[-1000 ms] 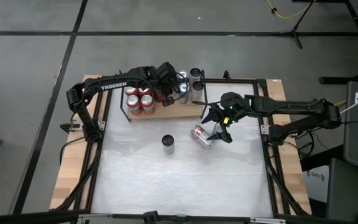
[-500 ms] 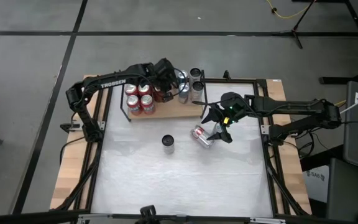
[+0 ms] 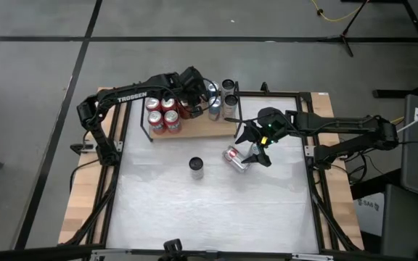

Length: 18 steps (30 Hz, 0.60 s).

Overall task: Place canned beverage on shelf
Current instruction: Adjust the red silver soda can on the shelf, then put the white pink soda can on the shelf aligned with the other white pink soda cans

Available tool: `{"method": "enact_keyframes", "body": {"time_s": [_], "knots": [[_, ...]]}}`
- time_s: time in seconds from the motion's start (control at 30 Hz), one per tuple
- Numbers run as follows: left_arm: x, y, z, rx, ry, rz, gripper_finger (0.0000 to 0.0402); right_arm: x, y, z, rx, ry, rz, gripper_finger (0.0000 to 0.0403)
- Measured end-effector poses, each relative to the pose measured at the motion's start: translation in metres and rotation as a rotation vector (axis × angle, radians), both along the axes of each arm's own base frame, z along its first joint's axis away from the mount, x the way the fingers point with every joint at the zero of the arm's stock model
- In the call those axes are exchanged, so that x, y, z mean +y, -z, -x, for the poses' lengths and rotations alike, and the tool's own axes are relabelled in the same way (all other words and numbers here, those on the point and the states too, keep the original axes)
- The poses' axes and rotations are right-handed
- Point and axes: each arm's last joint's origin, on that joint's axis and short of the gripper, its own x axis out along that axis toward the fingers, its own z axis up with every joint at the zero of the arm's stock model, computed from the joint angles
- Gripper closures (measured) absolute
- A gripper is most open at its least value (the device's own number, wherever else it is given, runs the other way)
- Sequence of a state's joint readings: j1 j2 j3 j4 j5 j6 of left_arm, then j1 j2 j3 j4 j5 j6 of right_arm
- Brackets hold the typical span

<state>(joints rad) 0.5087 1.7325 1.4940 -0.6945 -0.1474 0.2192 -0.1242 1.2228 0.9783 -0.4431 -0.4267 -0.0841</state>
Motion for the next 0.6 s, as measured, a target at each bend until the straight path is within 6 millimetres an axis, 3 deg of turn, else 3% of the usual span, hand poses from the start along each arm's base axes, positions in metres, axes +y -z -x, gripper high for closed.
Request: {"method": "enact_keyframes", "body": {"time_s": [0.13, 0.27, 0.6], "knots": [[-0.004, -0.003, -0.002, -0.001, 0.001, 0.007, 0.0337, 0.000, 0.000, 0.000, 0.000, 0.000, 0.000, 0.0010], [-0.018, -0.019, -0.008, -0.029, 0.031, 0.007, 0.0337, 0.000, 0.000, 0.000, 0.000, 0.000, 0.000, 0.0010], [-0.095, -0.064, -0.007, -0.044, 0.164, 0.068, 0.0337, 0.000, 0.000, 0.000, 0.001, 0.001, -0.003, 0.0010]]}}
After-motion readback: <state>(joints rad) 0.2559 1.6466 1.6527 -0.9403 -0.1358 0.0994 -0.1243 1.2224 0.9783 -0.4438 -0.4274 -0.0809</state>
